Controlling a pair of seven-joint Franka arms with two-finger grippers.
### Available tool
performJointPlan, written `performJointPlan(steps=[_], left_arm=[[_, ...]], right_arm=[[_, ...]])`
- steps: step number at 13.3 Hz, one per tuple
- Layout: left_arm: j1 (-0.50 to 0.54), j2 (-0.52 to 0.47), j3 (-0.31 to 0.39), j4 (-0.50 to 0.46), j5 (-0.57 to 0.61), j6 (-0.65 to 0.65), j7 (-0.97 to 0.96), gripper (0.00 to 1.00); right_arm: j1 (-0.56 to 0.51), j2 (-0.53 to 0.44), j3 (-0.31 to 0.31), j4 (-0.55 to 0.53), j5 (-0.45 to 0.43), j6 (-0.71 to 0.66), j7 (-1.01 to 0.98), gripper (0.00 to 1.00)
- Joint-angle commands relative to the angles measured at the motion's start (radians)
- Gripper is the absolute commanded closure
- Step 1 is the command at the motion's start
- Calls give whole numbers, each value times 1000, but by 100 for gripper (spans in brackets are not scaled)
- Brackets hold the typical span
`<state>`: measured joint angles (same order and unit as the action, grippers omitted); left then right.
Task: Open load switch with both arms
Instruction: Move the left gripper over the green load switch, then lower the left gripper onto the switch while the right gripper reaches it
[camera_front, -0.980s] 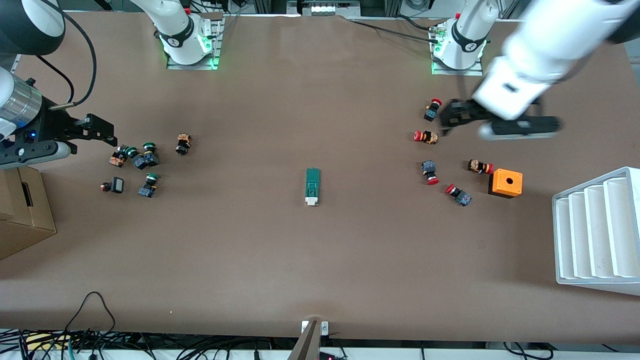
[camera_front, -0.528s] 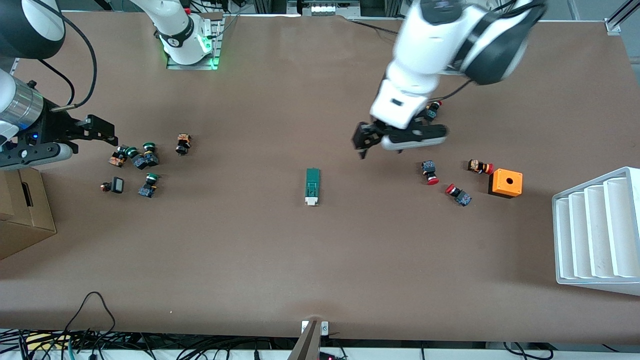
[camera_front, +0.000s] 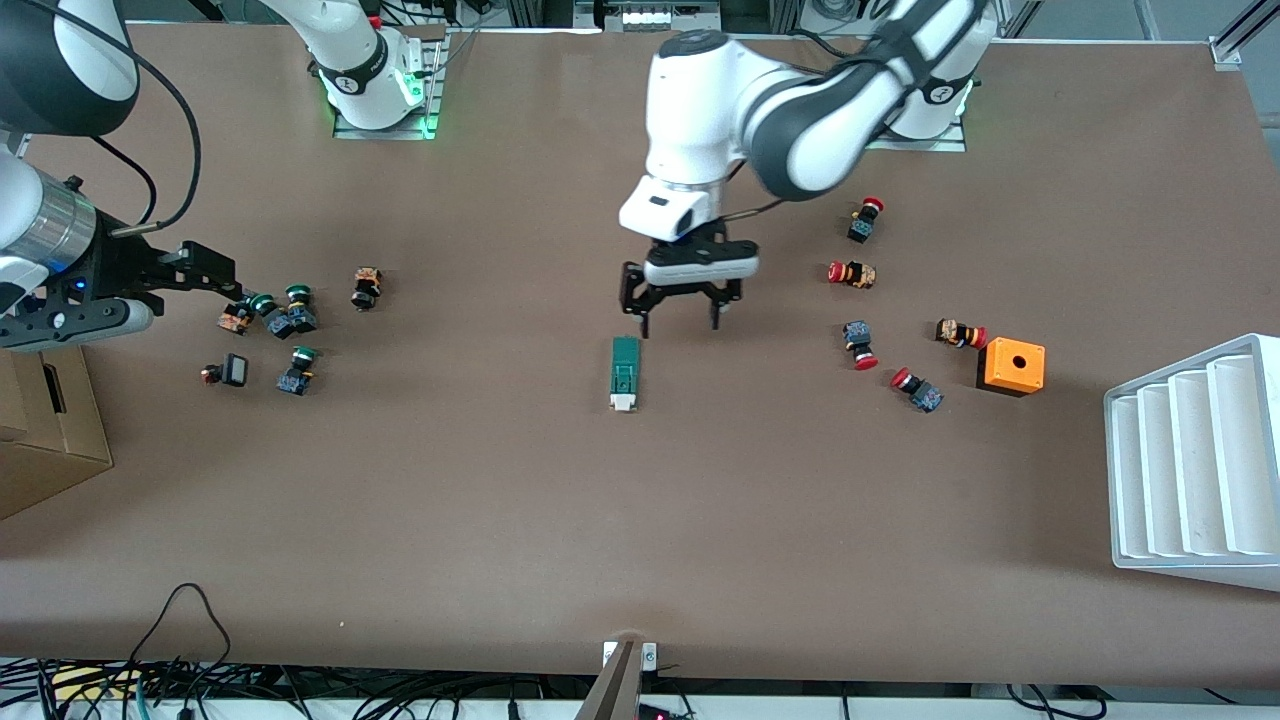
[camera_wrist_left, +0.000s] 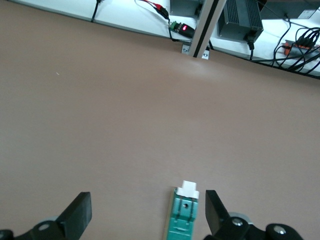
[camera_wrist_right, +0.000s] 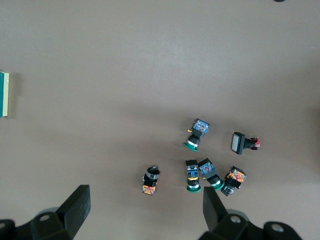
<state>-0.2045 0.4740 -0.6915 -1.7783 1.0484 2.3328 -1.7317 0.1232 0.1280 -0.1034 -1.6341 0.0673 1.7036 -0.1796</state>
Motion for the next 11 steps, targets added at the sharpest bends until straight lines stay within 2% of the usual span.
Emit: performJointPlan(steps=[1, 4, 6, 9, 11], left_arm=[[-45, 73, -11, -35, 245, 3, -287, 0], [-93, 182, -11, -70, 589, -58, -523, 0], [-143, 276, -13, -59, 726, -191, -594, 0], [-183, 350, -11, -43, 805, -277, -643, 0], [-219, 399, -11, 5, 829, -326, -652, 0]], right_arm=[[-8, 16, -1, 23, 16, -5, -47, 0], [-8, 59, -1, 61, 25, -5, -44, 0], [-8, 137, -1, 144, 83, -5, -26, 0], [-2, 301, 4, 316, 114, -13, 101, 0], [6, 381, 7, 390, 149, -6, 190, 0]])
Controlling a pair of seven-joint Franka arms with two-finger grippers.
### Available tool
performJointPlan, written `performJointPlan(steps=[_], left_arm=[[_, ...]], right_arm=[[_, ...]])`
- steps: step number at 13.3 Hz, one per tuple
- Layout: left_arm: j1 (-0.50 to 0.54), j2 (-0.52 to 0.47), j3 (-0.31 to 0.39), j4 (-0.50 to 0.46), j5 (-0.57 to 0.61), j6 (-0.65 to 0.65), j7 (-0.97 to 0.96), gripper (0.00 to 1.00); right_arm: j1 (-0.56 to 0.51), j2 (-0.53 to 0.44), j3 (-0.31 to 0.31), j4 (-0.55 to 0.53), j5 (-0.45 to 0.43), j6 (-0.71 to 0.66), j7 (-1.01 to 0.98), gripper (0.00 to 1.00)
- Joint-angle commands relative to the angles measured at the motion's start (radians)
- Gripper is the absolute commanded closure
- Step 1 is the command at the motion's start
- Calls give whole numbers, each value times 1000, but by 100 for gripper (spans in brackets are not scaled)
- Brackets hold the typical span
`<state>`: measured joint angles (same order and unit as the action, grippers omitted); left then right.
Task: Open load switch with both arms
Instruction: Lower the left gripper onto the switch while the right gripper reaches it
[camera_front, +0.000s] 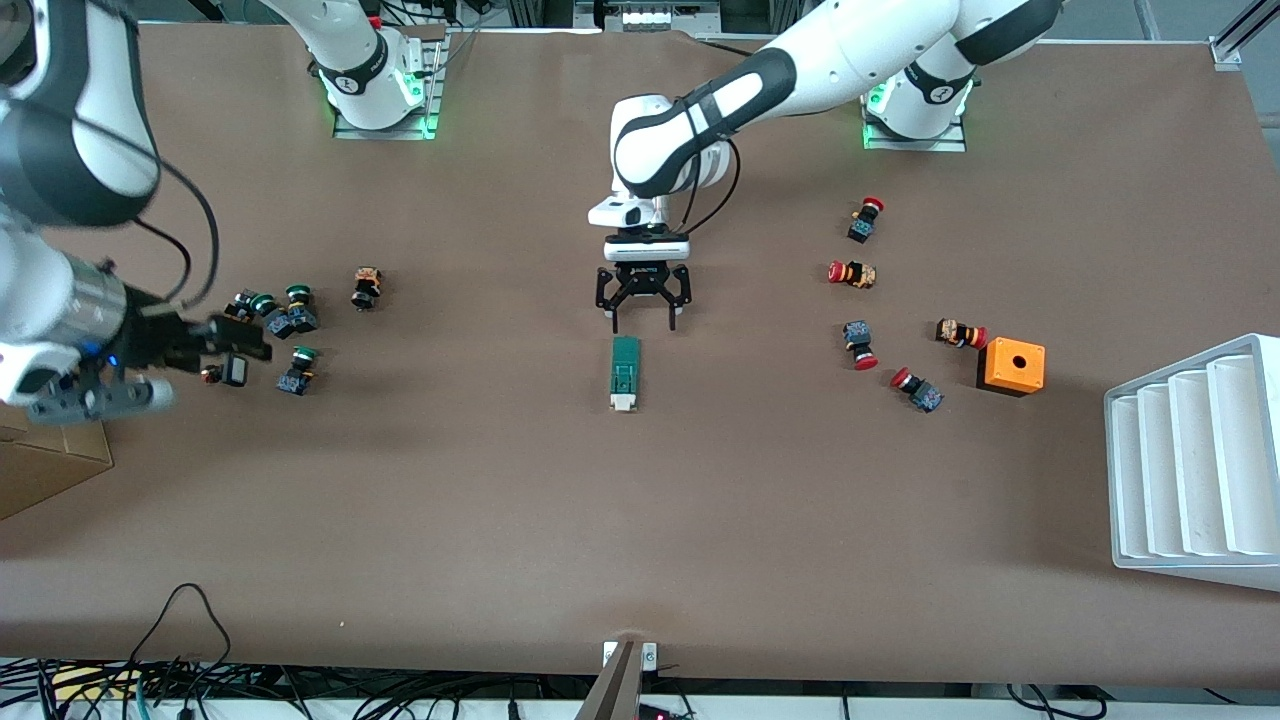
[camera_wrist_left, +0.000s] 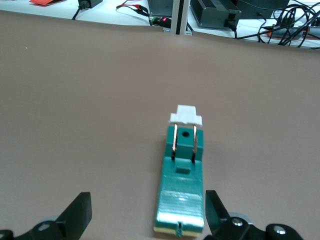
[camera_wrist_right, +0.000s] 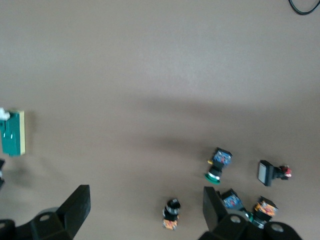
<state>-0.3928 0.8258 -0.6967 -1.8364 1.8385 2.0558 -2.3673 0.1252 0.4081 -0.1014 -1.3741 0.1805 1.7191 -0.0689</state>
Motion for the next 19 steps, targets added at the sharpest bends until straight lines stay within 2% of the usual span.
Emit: performJointPlan(steps=[1, 3, 5, 6, 8, 11, 13, 16, 18, 19], left_arm=[[-50, 74, -6, 94, 41, -77, -16, 0], [-87, 102, 8, 120, 53, -91, -15, 0], [-90, 137, 8, 124, 131, -127, -16, 0], [-92, 156, 8, 125, 158, -134, -16, 0], [-95, 170, 8, 125, 194, -158, -16, 0], [-104, 185, 14, 126, 218, -161, -4, 0], [-110, 203, 43, 128, 321, -160, 0, 0], [-112, 228, 45, 131, 341, -160, 2, 0], [-116, 230, 54, 152, 340, -160, 2, 1], [-120, 234, 54, 154, 340, -160, 2, 5]], right_arm=[[7, 133, 5, 157, 72, -16, 131, 0], [10, 208, 6, 242, 89, -18, 229, 0], [11, 277, 47, 288, 93, 3, 401, 1], [13, 309, 70, 299, 120, 28, 503, 1], [51, 362, 77, 306, 172, 104, 706, 1], [123, 426, 77, 308, 192, 207, 936, 1], [169, 468, 77, 308, 233, 290, 1085, 1], [235, 535, 78, 334, 246, 365, 1306, 1], [263, 578, 104, 368, 247, 393, 1440, 1], [269, 596, 126, 377, 255, 418, 1503, 2]])
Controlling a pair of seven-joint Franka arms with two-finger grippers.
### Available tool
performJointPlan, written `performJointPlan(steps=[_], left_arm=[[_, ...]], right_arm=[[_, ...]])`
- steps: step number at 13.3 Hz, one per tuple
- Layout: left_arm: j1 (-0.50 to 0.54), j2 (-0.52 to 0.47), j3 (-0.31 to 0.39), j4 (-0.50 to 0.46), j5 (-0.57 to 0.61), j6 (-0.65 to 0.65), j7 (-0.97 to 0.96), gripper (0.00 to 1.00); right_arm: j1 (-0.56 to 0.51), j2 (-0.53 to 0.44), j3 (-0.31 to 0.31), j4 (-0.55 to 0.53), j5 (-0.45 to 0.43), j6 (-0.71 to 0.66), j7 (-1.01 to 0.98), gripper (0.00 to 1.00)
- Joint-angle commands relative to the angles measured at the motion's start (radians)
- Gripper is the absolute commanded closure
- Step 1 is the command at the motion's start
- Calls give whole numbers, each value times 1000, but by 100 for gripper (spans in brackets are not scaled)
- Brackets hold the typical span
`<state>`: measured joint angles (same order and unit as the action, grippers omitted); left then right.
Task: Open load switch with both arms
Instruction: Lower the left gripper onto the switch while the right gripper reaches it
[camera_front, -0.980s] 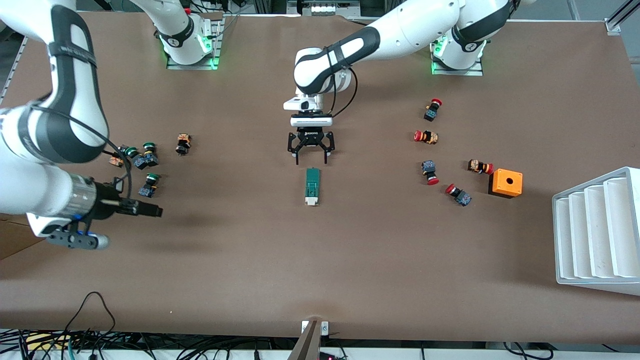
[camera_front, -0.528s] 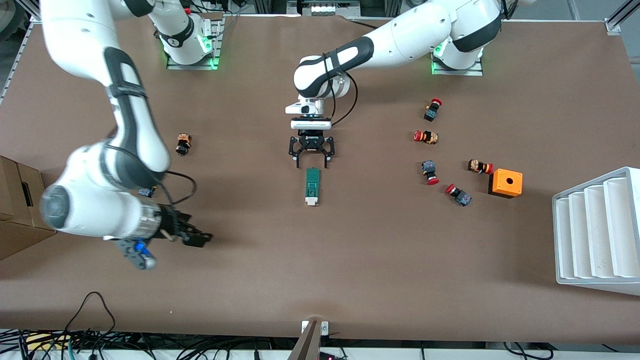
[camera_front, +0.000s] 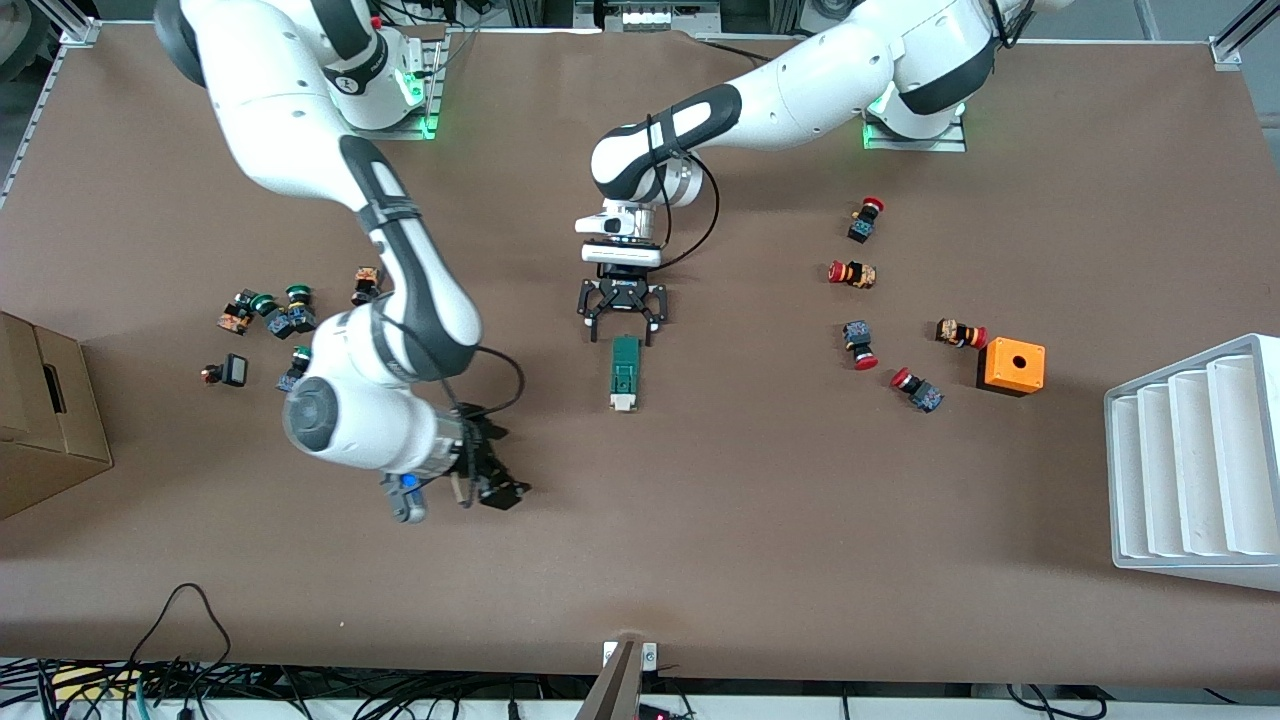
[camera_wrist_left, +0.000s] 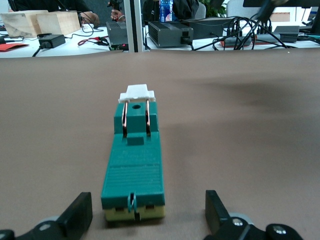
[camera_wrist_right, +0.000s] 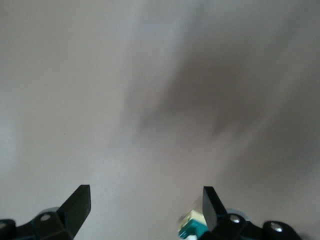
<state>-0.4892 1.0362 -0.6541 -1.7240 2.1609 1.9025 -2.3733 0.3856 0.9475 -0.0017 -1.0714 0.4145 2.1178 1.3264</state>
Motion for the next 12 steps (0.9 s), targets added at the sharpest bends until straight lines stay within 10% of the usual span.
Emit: performJointPlan(steps=[1, 6, 12], left_arm=[[-26, 28, 11, 43, 17, -7, 8, 13], [-26, 47, 17, 46, 46, -20, 0, 89], [-26, 56, 17, 47, 50, -23, 0, 97]], right_arm=[[9, 68, 46, 82, 50, 45, 153, 2], [99, 103, 52, 88, 78, 119, 333, 31], [141, 119, 49, 88, 78, 35, 439, 36]])
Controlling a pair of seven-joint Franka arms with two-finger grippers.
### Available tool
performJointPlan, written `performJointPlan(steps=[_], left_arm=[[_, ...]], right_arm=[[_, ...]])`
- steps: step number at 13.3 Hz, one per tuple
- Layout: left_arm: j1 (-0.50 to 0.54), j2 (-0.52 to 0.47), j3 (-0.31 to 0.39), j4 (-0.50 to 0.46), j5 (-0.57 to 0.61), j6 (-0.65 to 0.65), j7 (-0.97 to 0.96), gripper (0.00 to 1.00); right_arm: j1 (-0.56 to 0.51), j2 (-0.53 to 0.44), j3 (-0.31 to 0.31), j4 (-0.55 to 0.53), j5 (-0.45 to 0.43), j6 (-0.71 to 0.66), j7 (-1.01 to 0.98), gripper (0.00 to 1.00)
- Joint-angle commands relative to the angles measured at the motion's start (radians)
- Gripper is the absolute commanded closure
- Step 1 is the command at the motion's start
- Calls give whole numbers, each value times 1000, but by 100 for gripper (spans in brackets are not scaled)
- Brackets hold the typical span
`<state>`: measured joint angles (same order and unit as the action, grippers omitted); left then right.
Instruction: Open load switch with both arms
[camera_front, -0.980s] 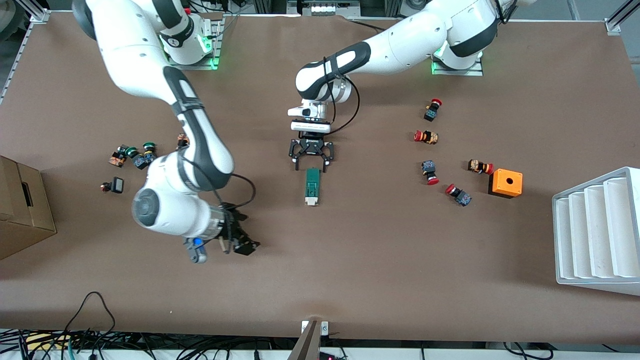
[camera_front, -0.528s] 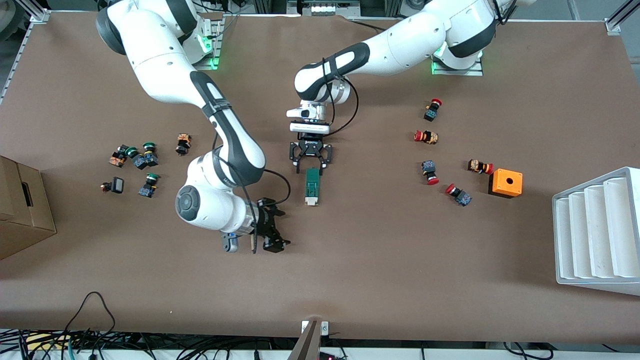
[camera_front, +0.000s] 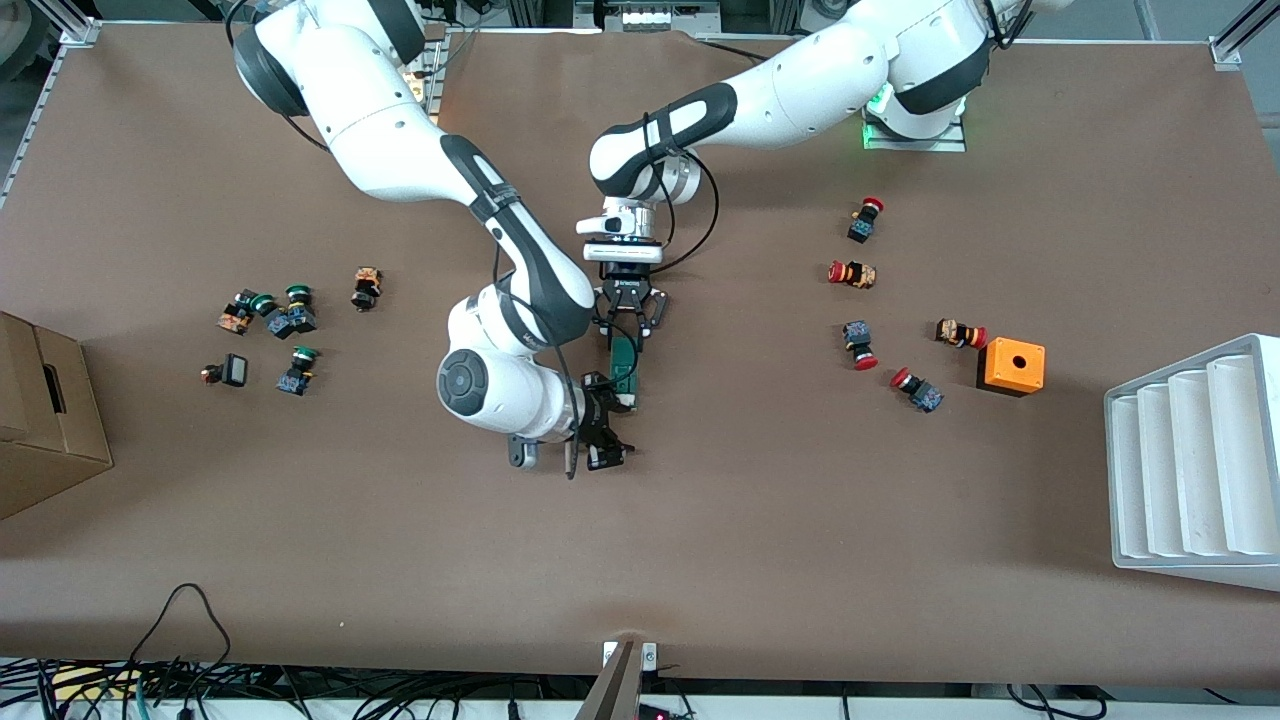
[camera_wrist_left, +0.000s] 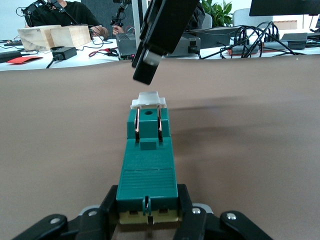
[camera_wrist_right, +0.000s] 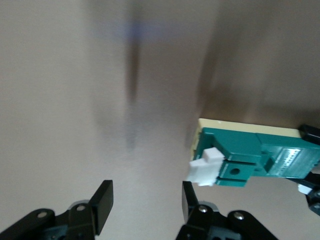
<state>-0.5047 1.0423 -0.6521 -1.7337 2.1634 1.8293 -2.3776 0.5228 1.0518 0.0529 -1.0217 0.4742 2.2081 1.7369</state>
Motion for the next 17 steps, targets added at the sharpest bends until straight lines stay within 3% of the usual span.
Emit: performJointPlan(steps=[1, 17], left_arm=[[-11, 50, 15, 57, 47, 50, 3, 97], [-11, 50, 14, 59, 47, 50, 3, 97]], right_arm=[[6, 14, -7, 38, 17, -77, 36, 36], [20, 13, -16, 38, 6, -162, 66, 51]])
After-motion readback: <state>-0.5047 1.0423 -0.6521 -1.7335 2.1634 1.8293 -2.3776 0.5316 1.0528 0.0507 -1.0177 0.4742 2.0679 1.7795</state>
